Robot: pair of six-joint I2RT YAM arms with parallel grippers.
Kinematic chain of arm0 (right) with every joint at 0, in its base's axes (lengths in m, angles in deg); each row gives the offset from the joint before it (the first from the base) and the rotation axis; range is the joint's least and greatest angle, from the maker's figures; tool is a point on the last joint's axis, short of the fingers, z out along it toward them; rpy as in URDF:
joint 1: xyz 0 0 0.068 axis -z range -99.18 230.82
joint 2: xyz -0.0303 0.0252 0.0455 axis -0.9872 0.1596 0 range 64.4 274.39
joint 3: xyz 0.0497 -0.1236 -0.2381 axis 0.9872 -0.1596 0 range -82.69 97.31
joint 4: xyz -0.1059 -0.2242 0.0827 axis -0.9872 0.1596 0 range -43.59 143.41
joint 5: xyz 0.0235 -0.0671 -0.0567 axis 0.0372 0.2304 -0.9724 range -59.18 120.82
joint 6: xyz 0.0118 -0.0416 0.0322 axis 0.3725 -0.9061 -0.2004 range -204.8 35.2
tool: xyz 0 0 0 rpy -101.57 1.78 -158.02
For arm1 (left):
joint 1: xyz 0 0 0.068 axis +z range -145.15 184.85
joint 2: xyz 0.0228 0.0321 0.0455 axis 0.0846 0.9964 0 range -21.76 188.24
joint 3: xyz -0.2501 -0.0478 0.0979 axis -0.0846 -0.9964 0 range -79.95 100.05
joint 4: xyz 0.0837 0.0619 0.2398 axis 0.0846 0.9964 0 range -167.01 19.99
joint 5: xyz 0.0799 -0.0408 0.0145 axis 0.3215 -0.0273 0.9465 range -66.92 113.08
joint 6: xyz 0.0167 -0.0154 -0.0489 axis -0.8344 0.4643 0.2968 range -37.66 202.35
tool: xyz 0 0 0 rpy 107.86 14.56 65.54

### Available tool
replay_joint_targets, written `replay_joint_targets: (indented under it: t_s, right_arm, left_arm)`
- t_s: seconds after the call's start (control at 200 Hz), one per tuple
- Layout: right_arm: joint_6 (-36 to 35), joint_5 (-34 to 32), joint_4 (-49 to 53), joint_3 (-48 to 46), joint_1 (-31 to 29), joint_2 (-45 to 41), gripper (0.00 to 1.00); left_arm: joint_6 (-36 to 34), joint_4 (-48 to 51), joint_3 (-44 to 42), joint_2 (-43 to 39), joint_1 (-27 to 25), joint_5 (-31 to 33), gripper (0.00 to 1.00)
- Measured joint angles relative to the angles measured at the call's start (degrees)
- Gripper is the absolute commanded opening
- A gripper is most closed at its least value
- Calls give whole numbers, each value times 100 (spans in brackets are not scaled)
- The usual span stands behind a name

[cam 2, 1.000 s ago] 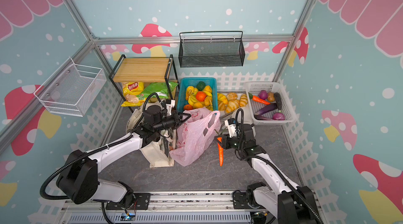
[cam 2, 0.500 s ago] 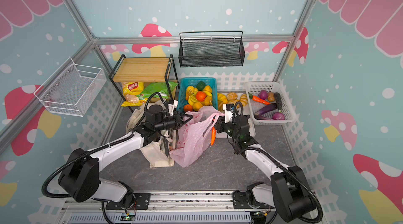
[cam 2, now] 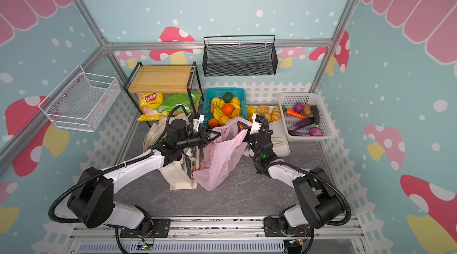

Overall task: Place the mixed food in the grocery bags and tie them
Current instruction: 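Lower the carrot into the pink bag and open the right gripper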

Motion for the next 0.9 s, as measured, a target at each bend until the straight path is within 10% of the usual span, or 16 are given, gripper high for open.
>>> replay_joint_targets:
  t_s: [0.545,0.901]
  right_arm:
    - [455,-175,-90,-623,-415,74,32]
    - [625,1593,925,-815,-527,-284,59]
  left_arm:
    - [-20,22,9,2,-9,79,0]
    - [-20,24,9,2,-7,195,0]
